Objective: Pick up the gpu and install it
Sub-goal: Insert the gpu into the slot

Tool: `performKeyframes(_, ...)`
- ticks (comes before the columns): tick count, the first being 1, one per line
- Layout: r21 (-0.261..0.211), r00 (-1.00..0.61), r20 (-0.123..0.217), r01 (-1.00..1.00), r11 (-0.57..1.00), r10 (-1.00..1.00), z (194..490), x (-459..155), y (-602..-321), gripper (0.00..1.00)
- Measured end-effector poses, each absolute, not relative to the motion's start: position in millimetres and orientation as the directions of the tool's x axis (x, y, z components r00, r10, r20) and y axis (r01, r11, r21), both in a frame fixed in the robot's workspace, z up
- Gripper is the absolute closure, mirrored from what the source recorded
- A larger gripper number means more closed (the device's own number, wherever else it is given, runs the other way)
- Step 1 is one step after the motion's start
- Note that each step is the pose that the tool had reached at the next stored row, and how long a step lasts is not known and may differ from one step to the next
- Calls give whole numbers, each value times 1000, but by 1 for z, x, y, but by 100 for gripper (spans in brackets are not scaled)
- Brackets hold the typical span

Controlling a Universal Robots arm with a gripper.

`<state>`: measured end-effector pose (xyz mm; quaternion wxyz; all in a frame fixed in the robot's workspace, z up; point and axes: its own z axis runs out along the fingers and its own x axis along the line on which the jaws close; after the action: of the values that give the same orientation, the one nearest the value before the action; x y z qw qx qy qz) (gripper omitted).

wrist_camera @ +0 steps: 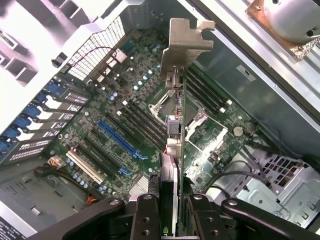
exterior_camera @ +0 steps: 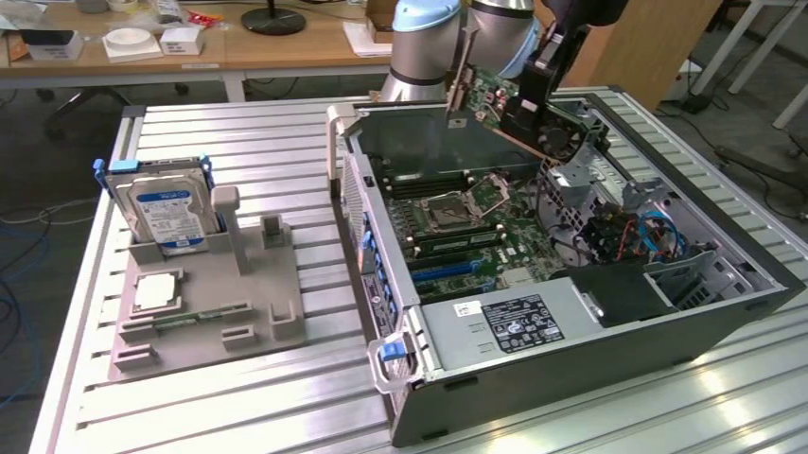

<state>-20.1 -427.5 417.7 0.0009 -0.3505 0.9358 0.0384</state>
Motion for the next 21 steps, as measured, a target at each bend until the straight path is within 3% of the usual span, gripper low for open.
performKeyframes(21, 73, -665, -30, -746, 662, -746, 418, -20, -428, 73)
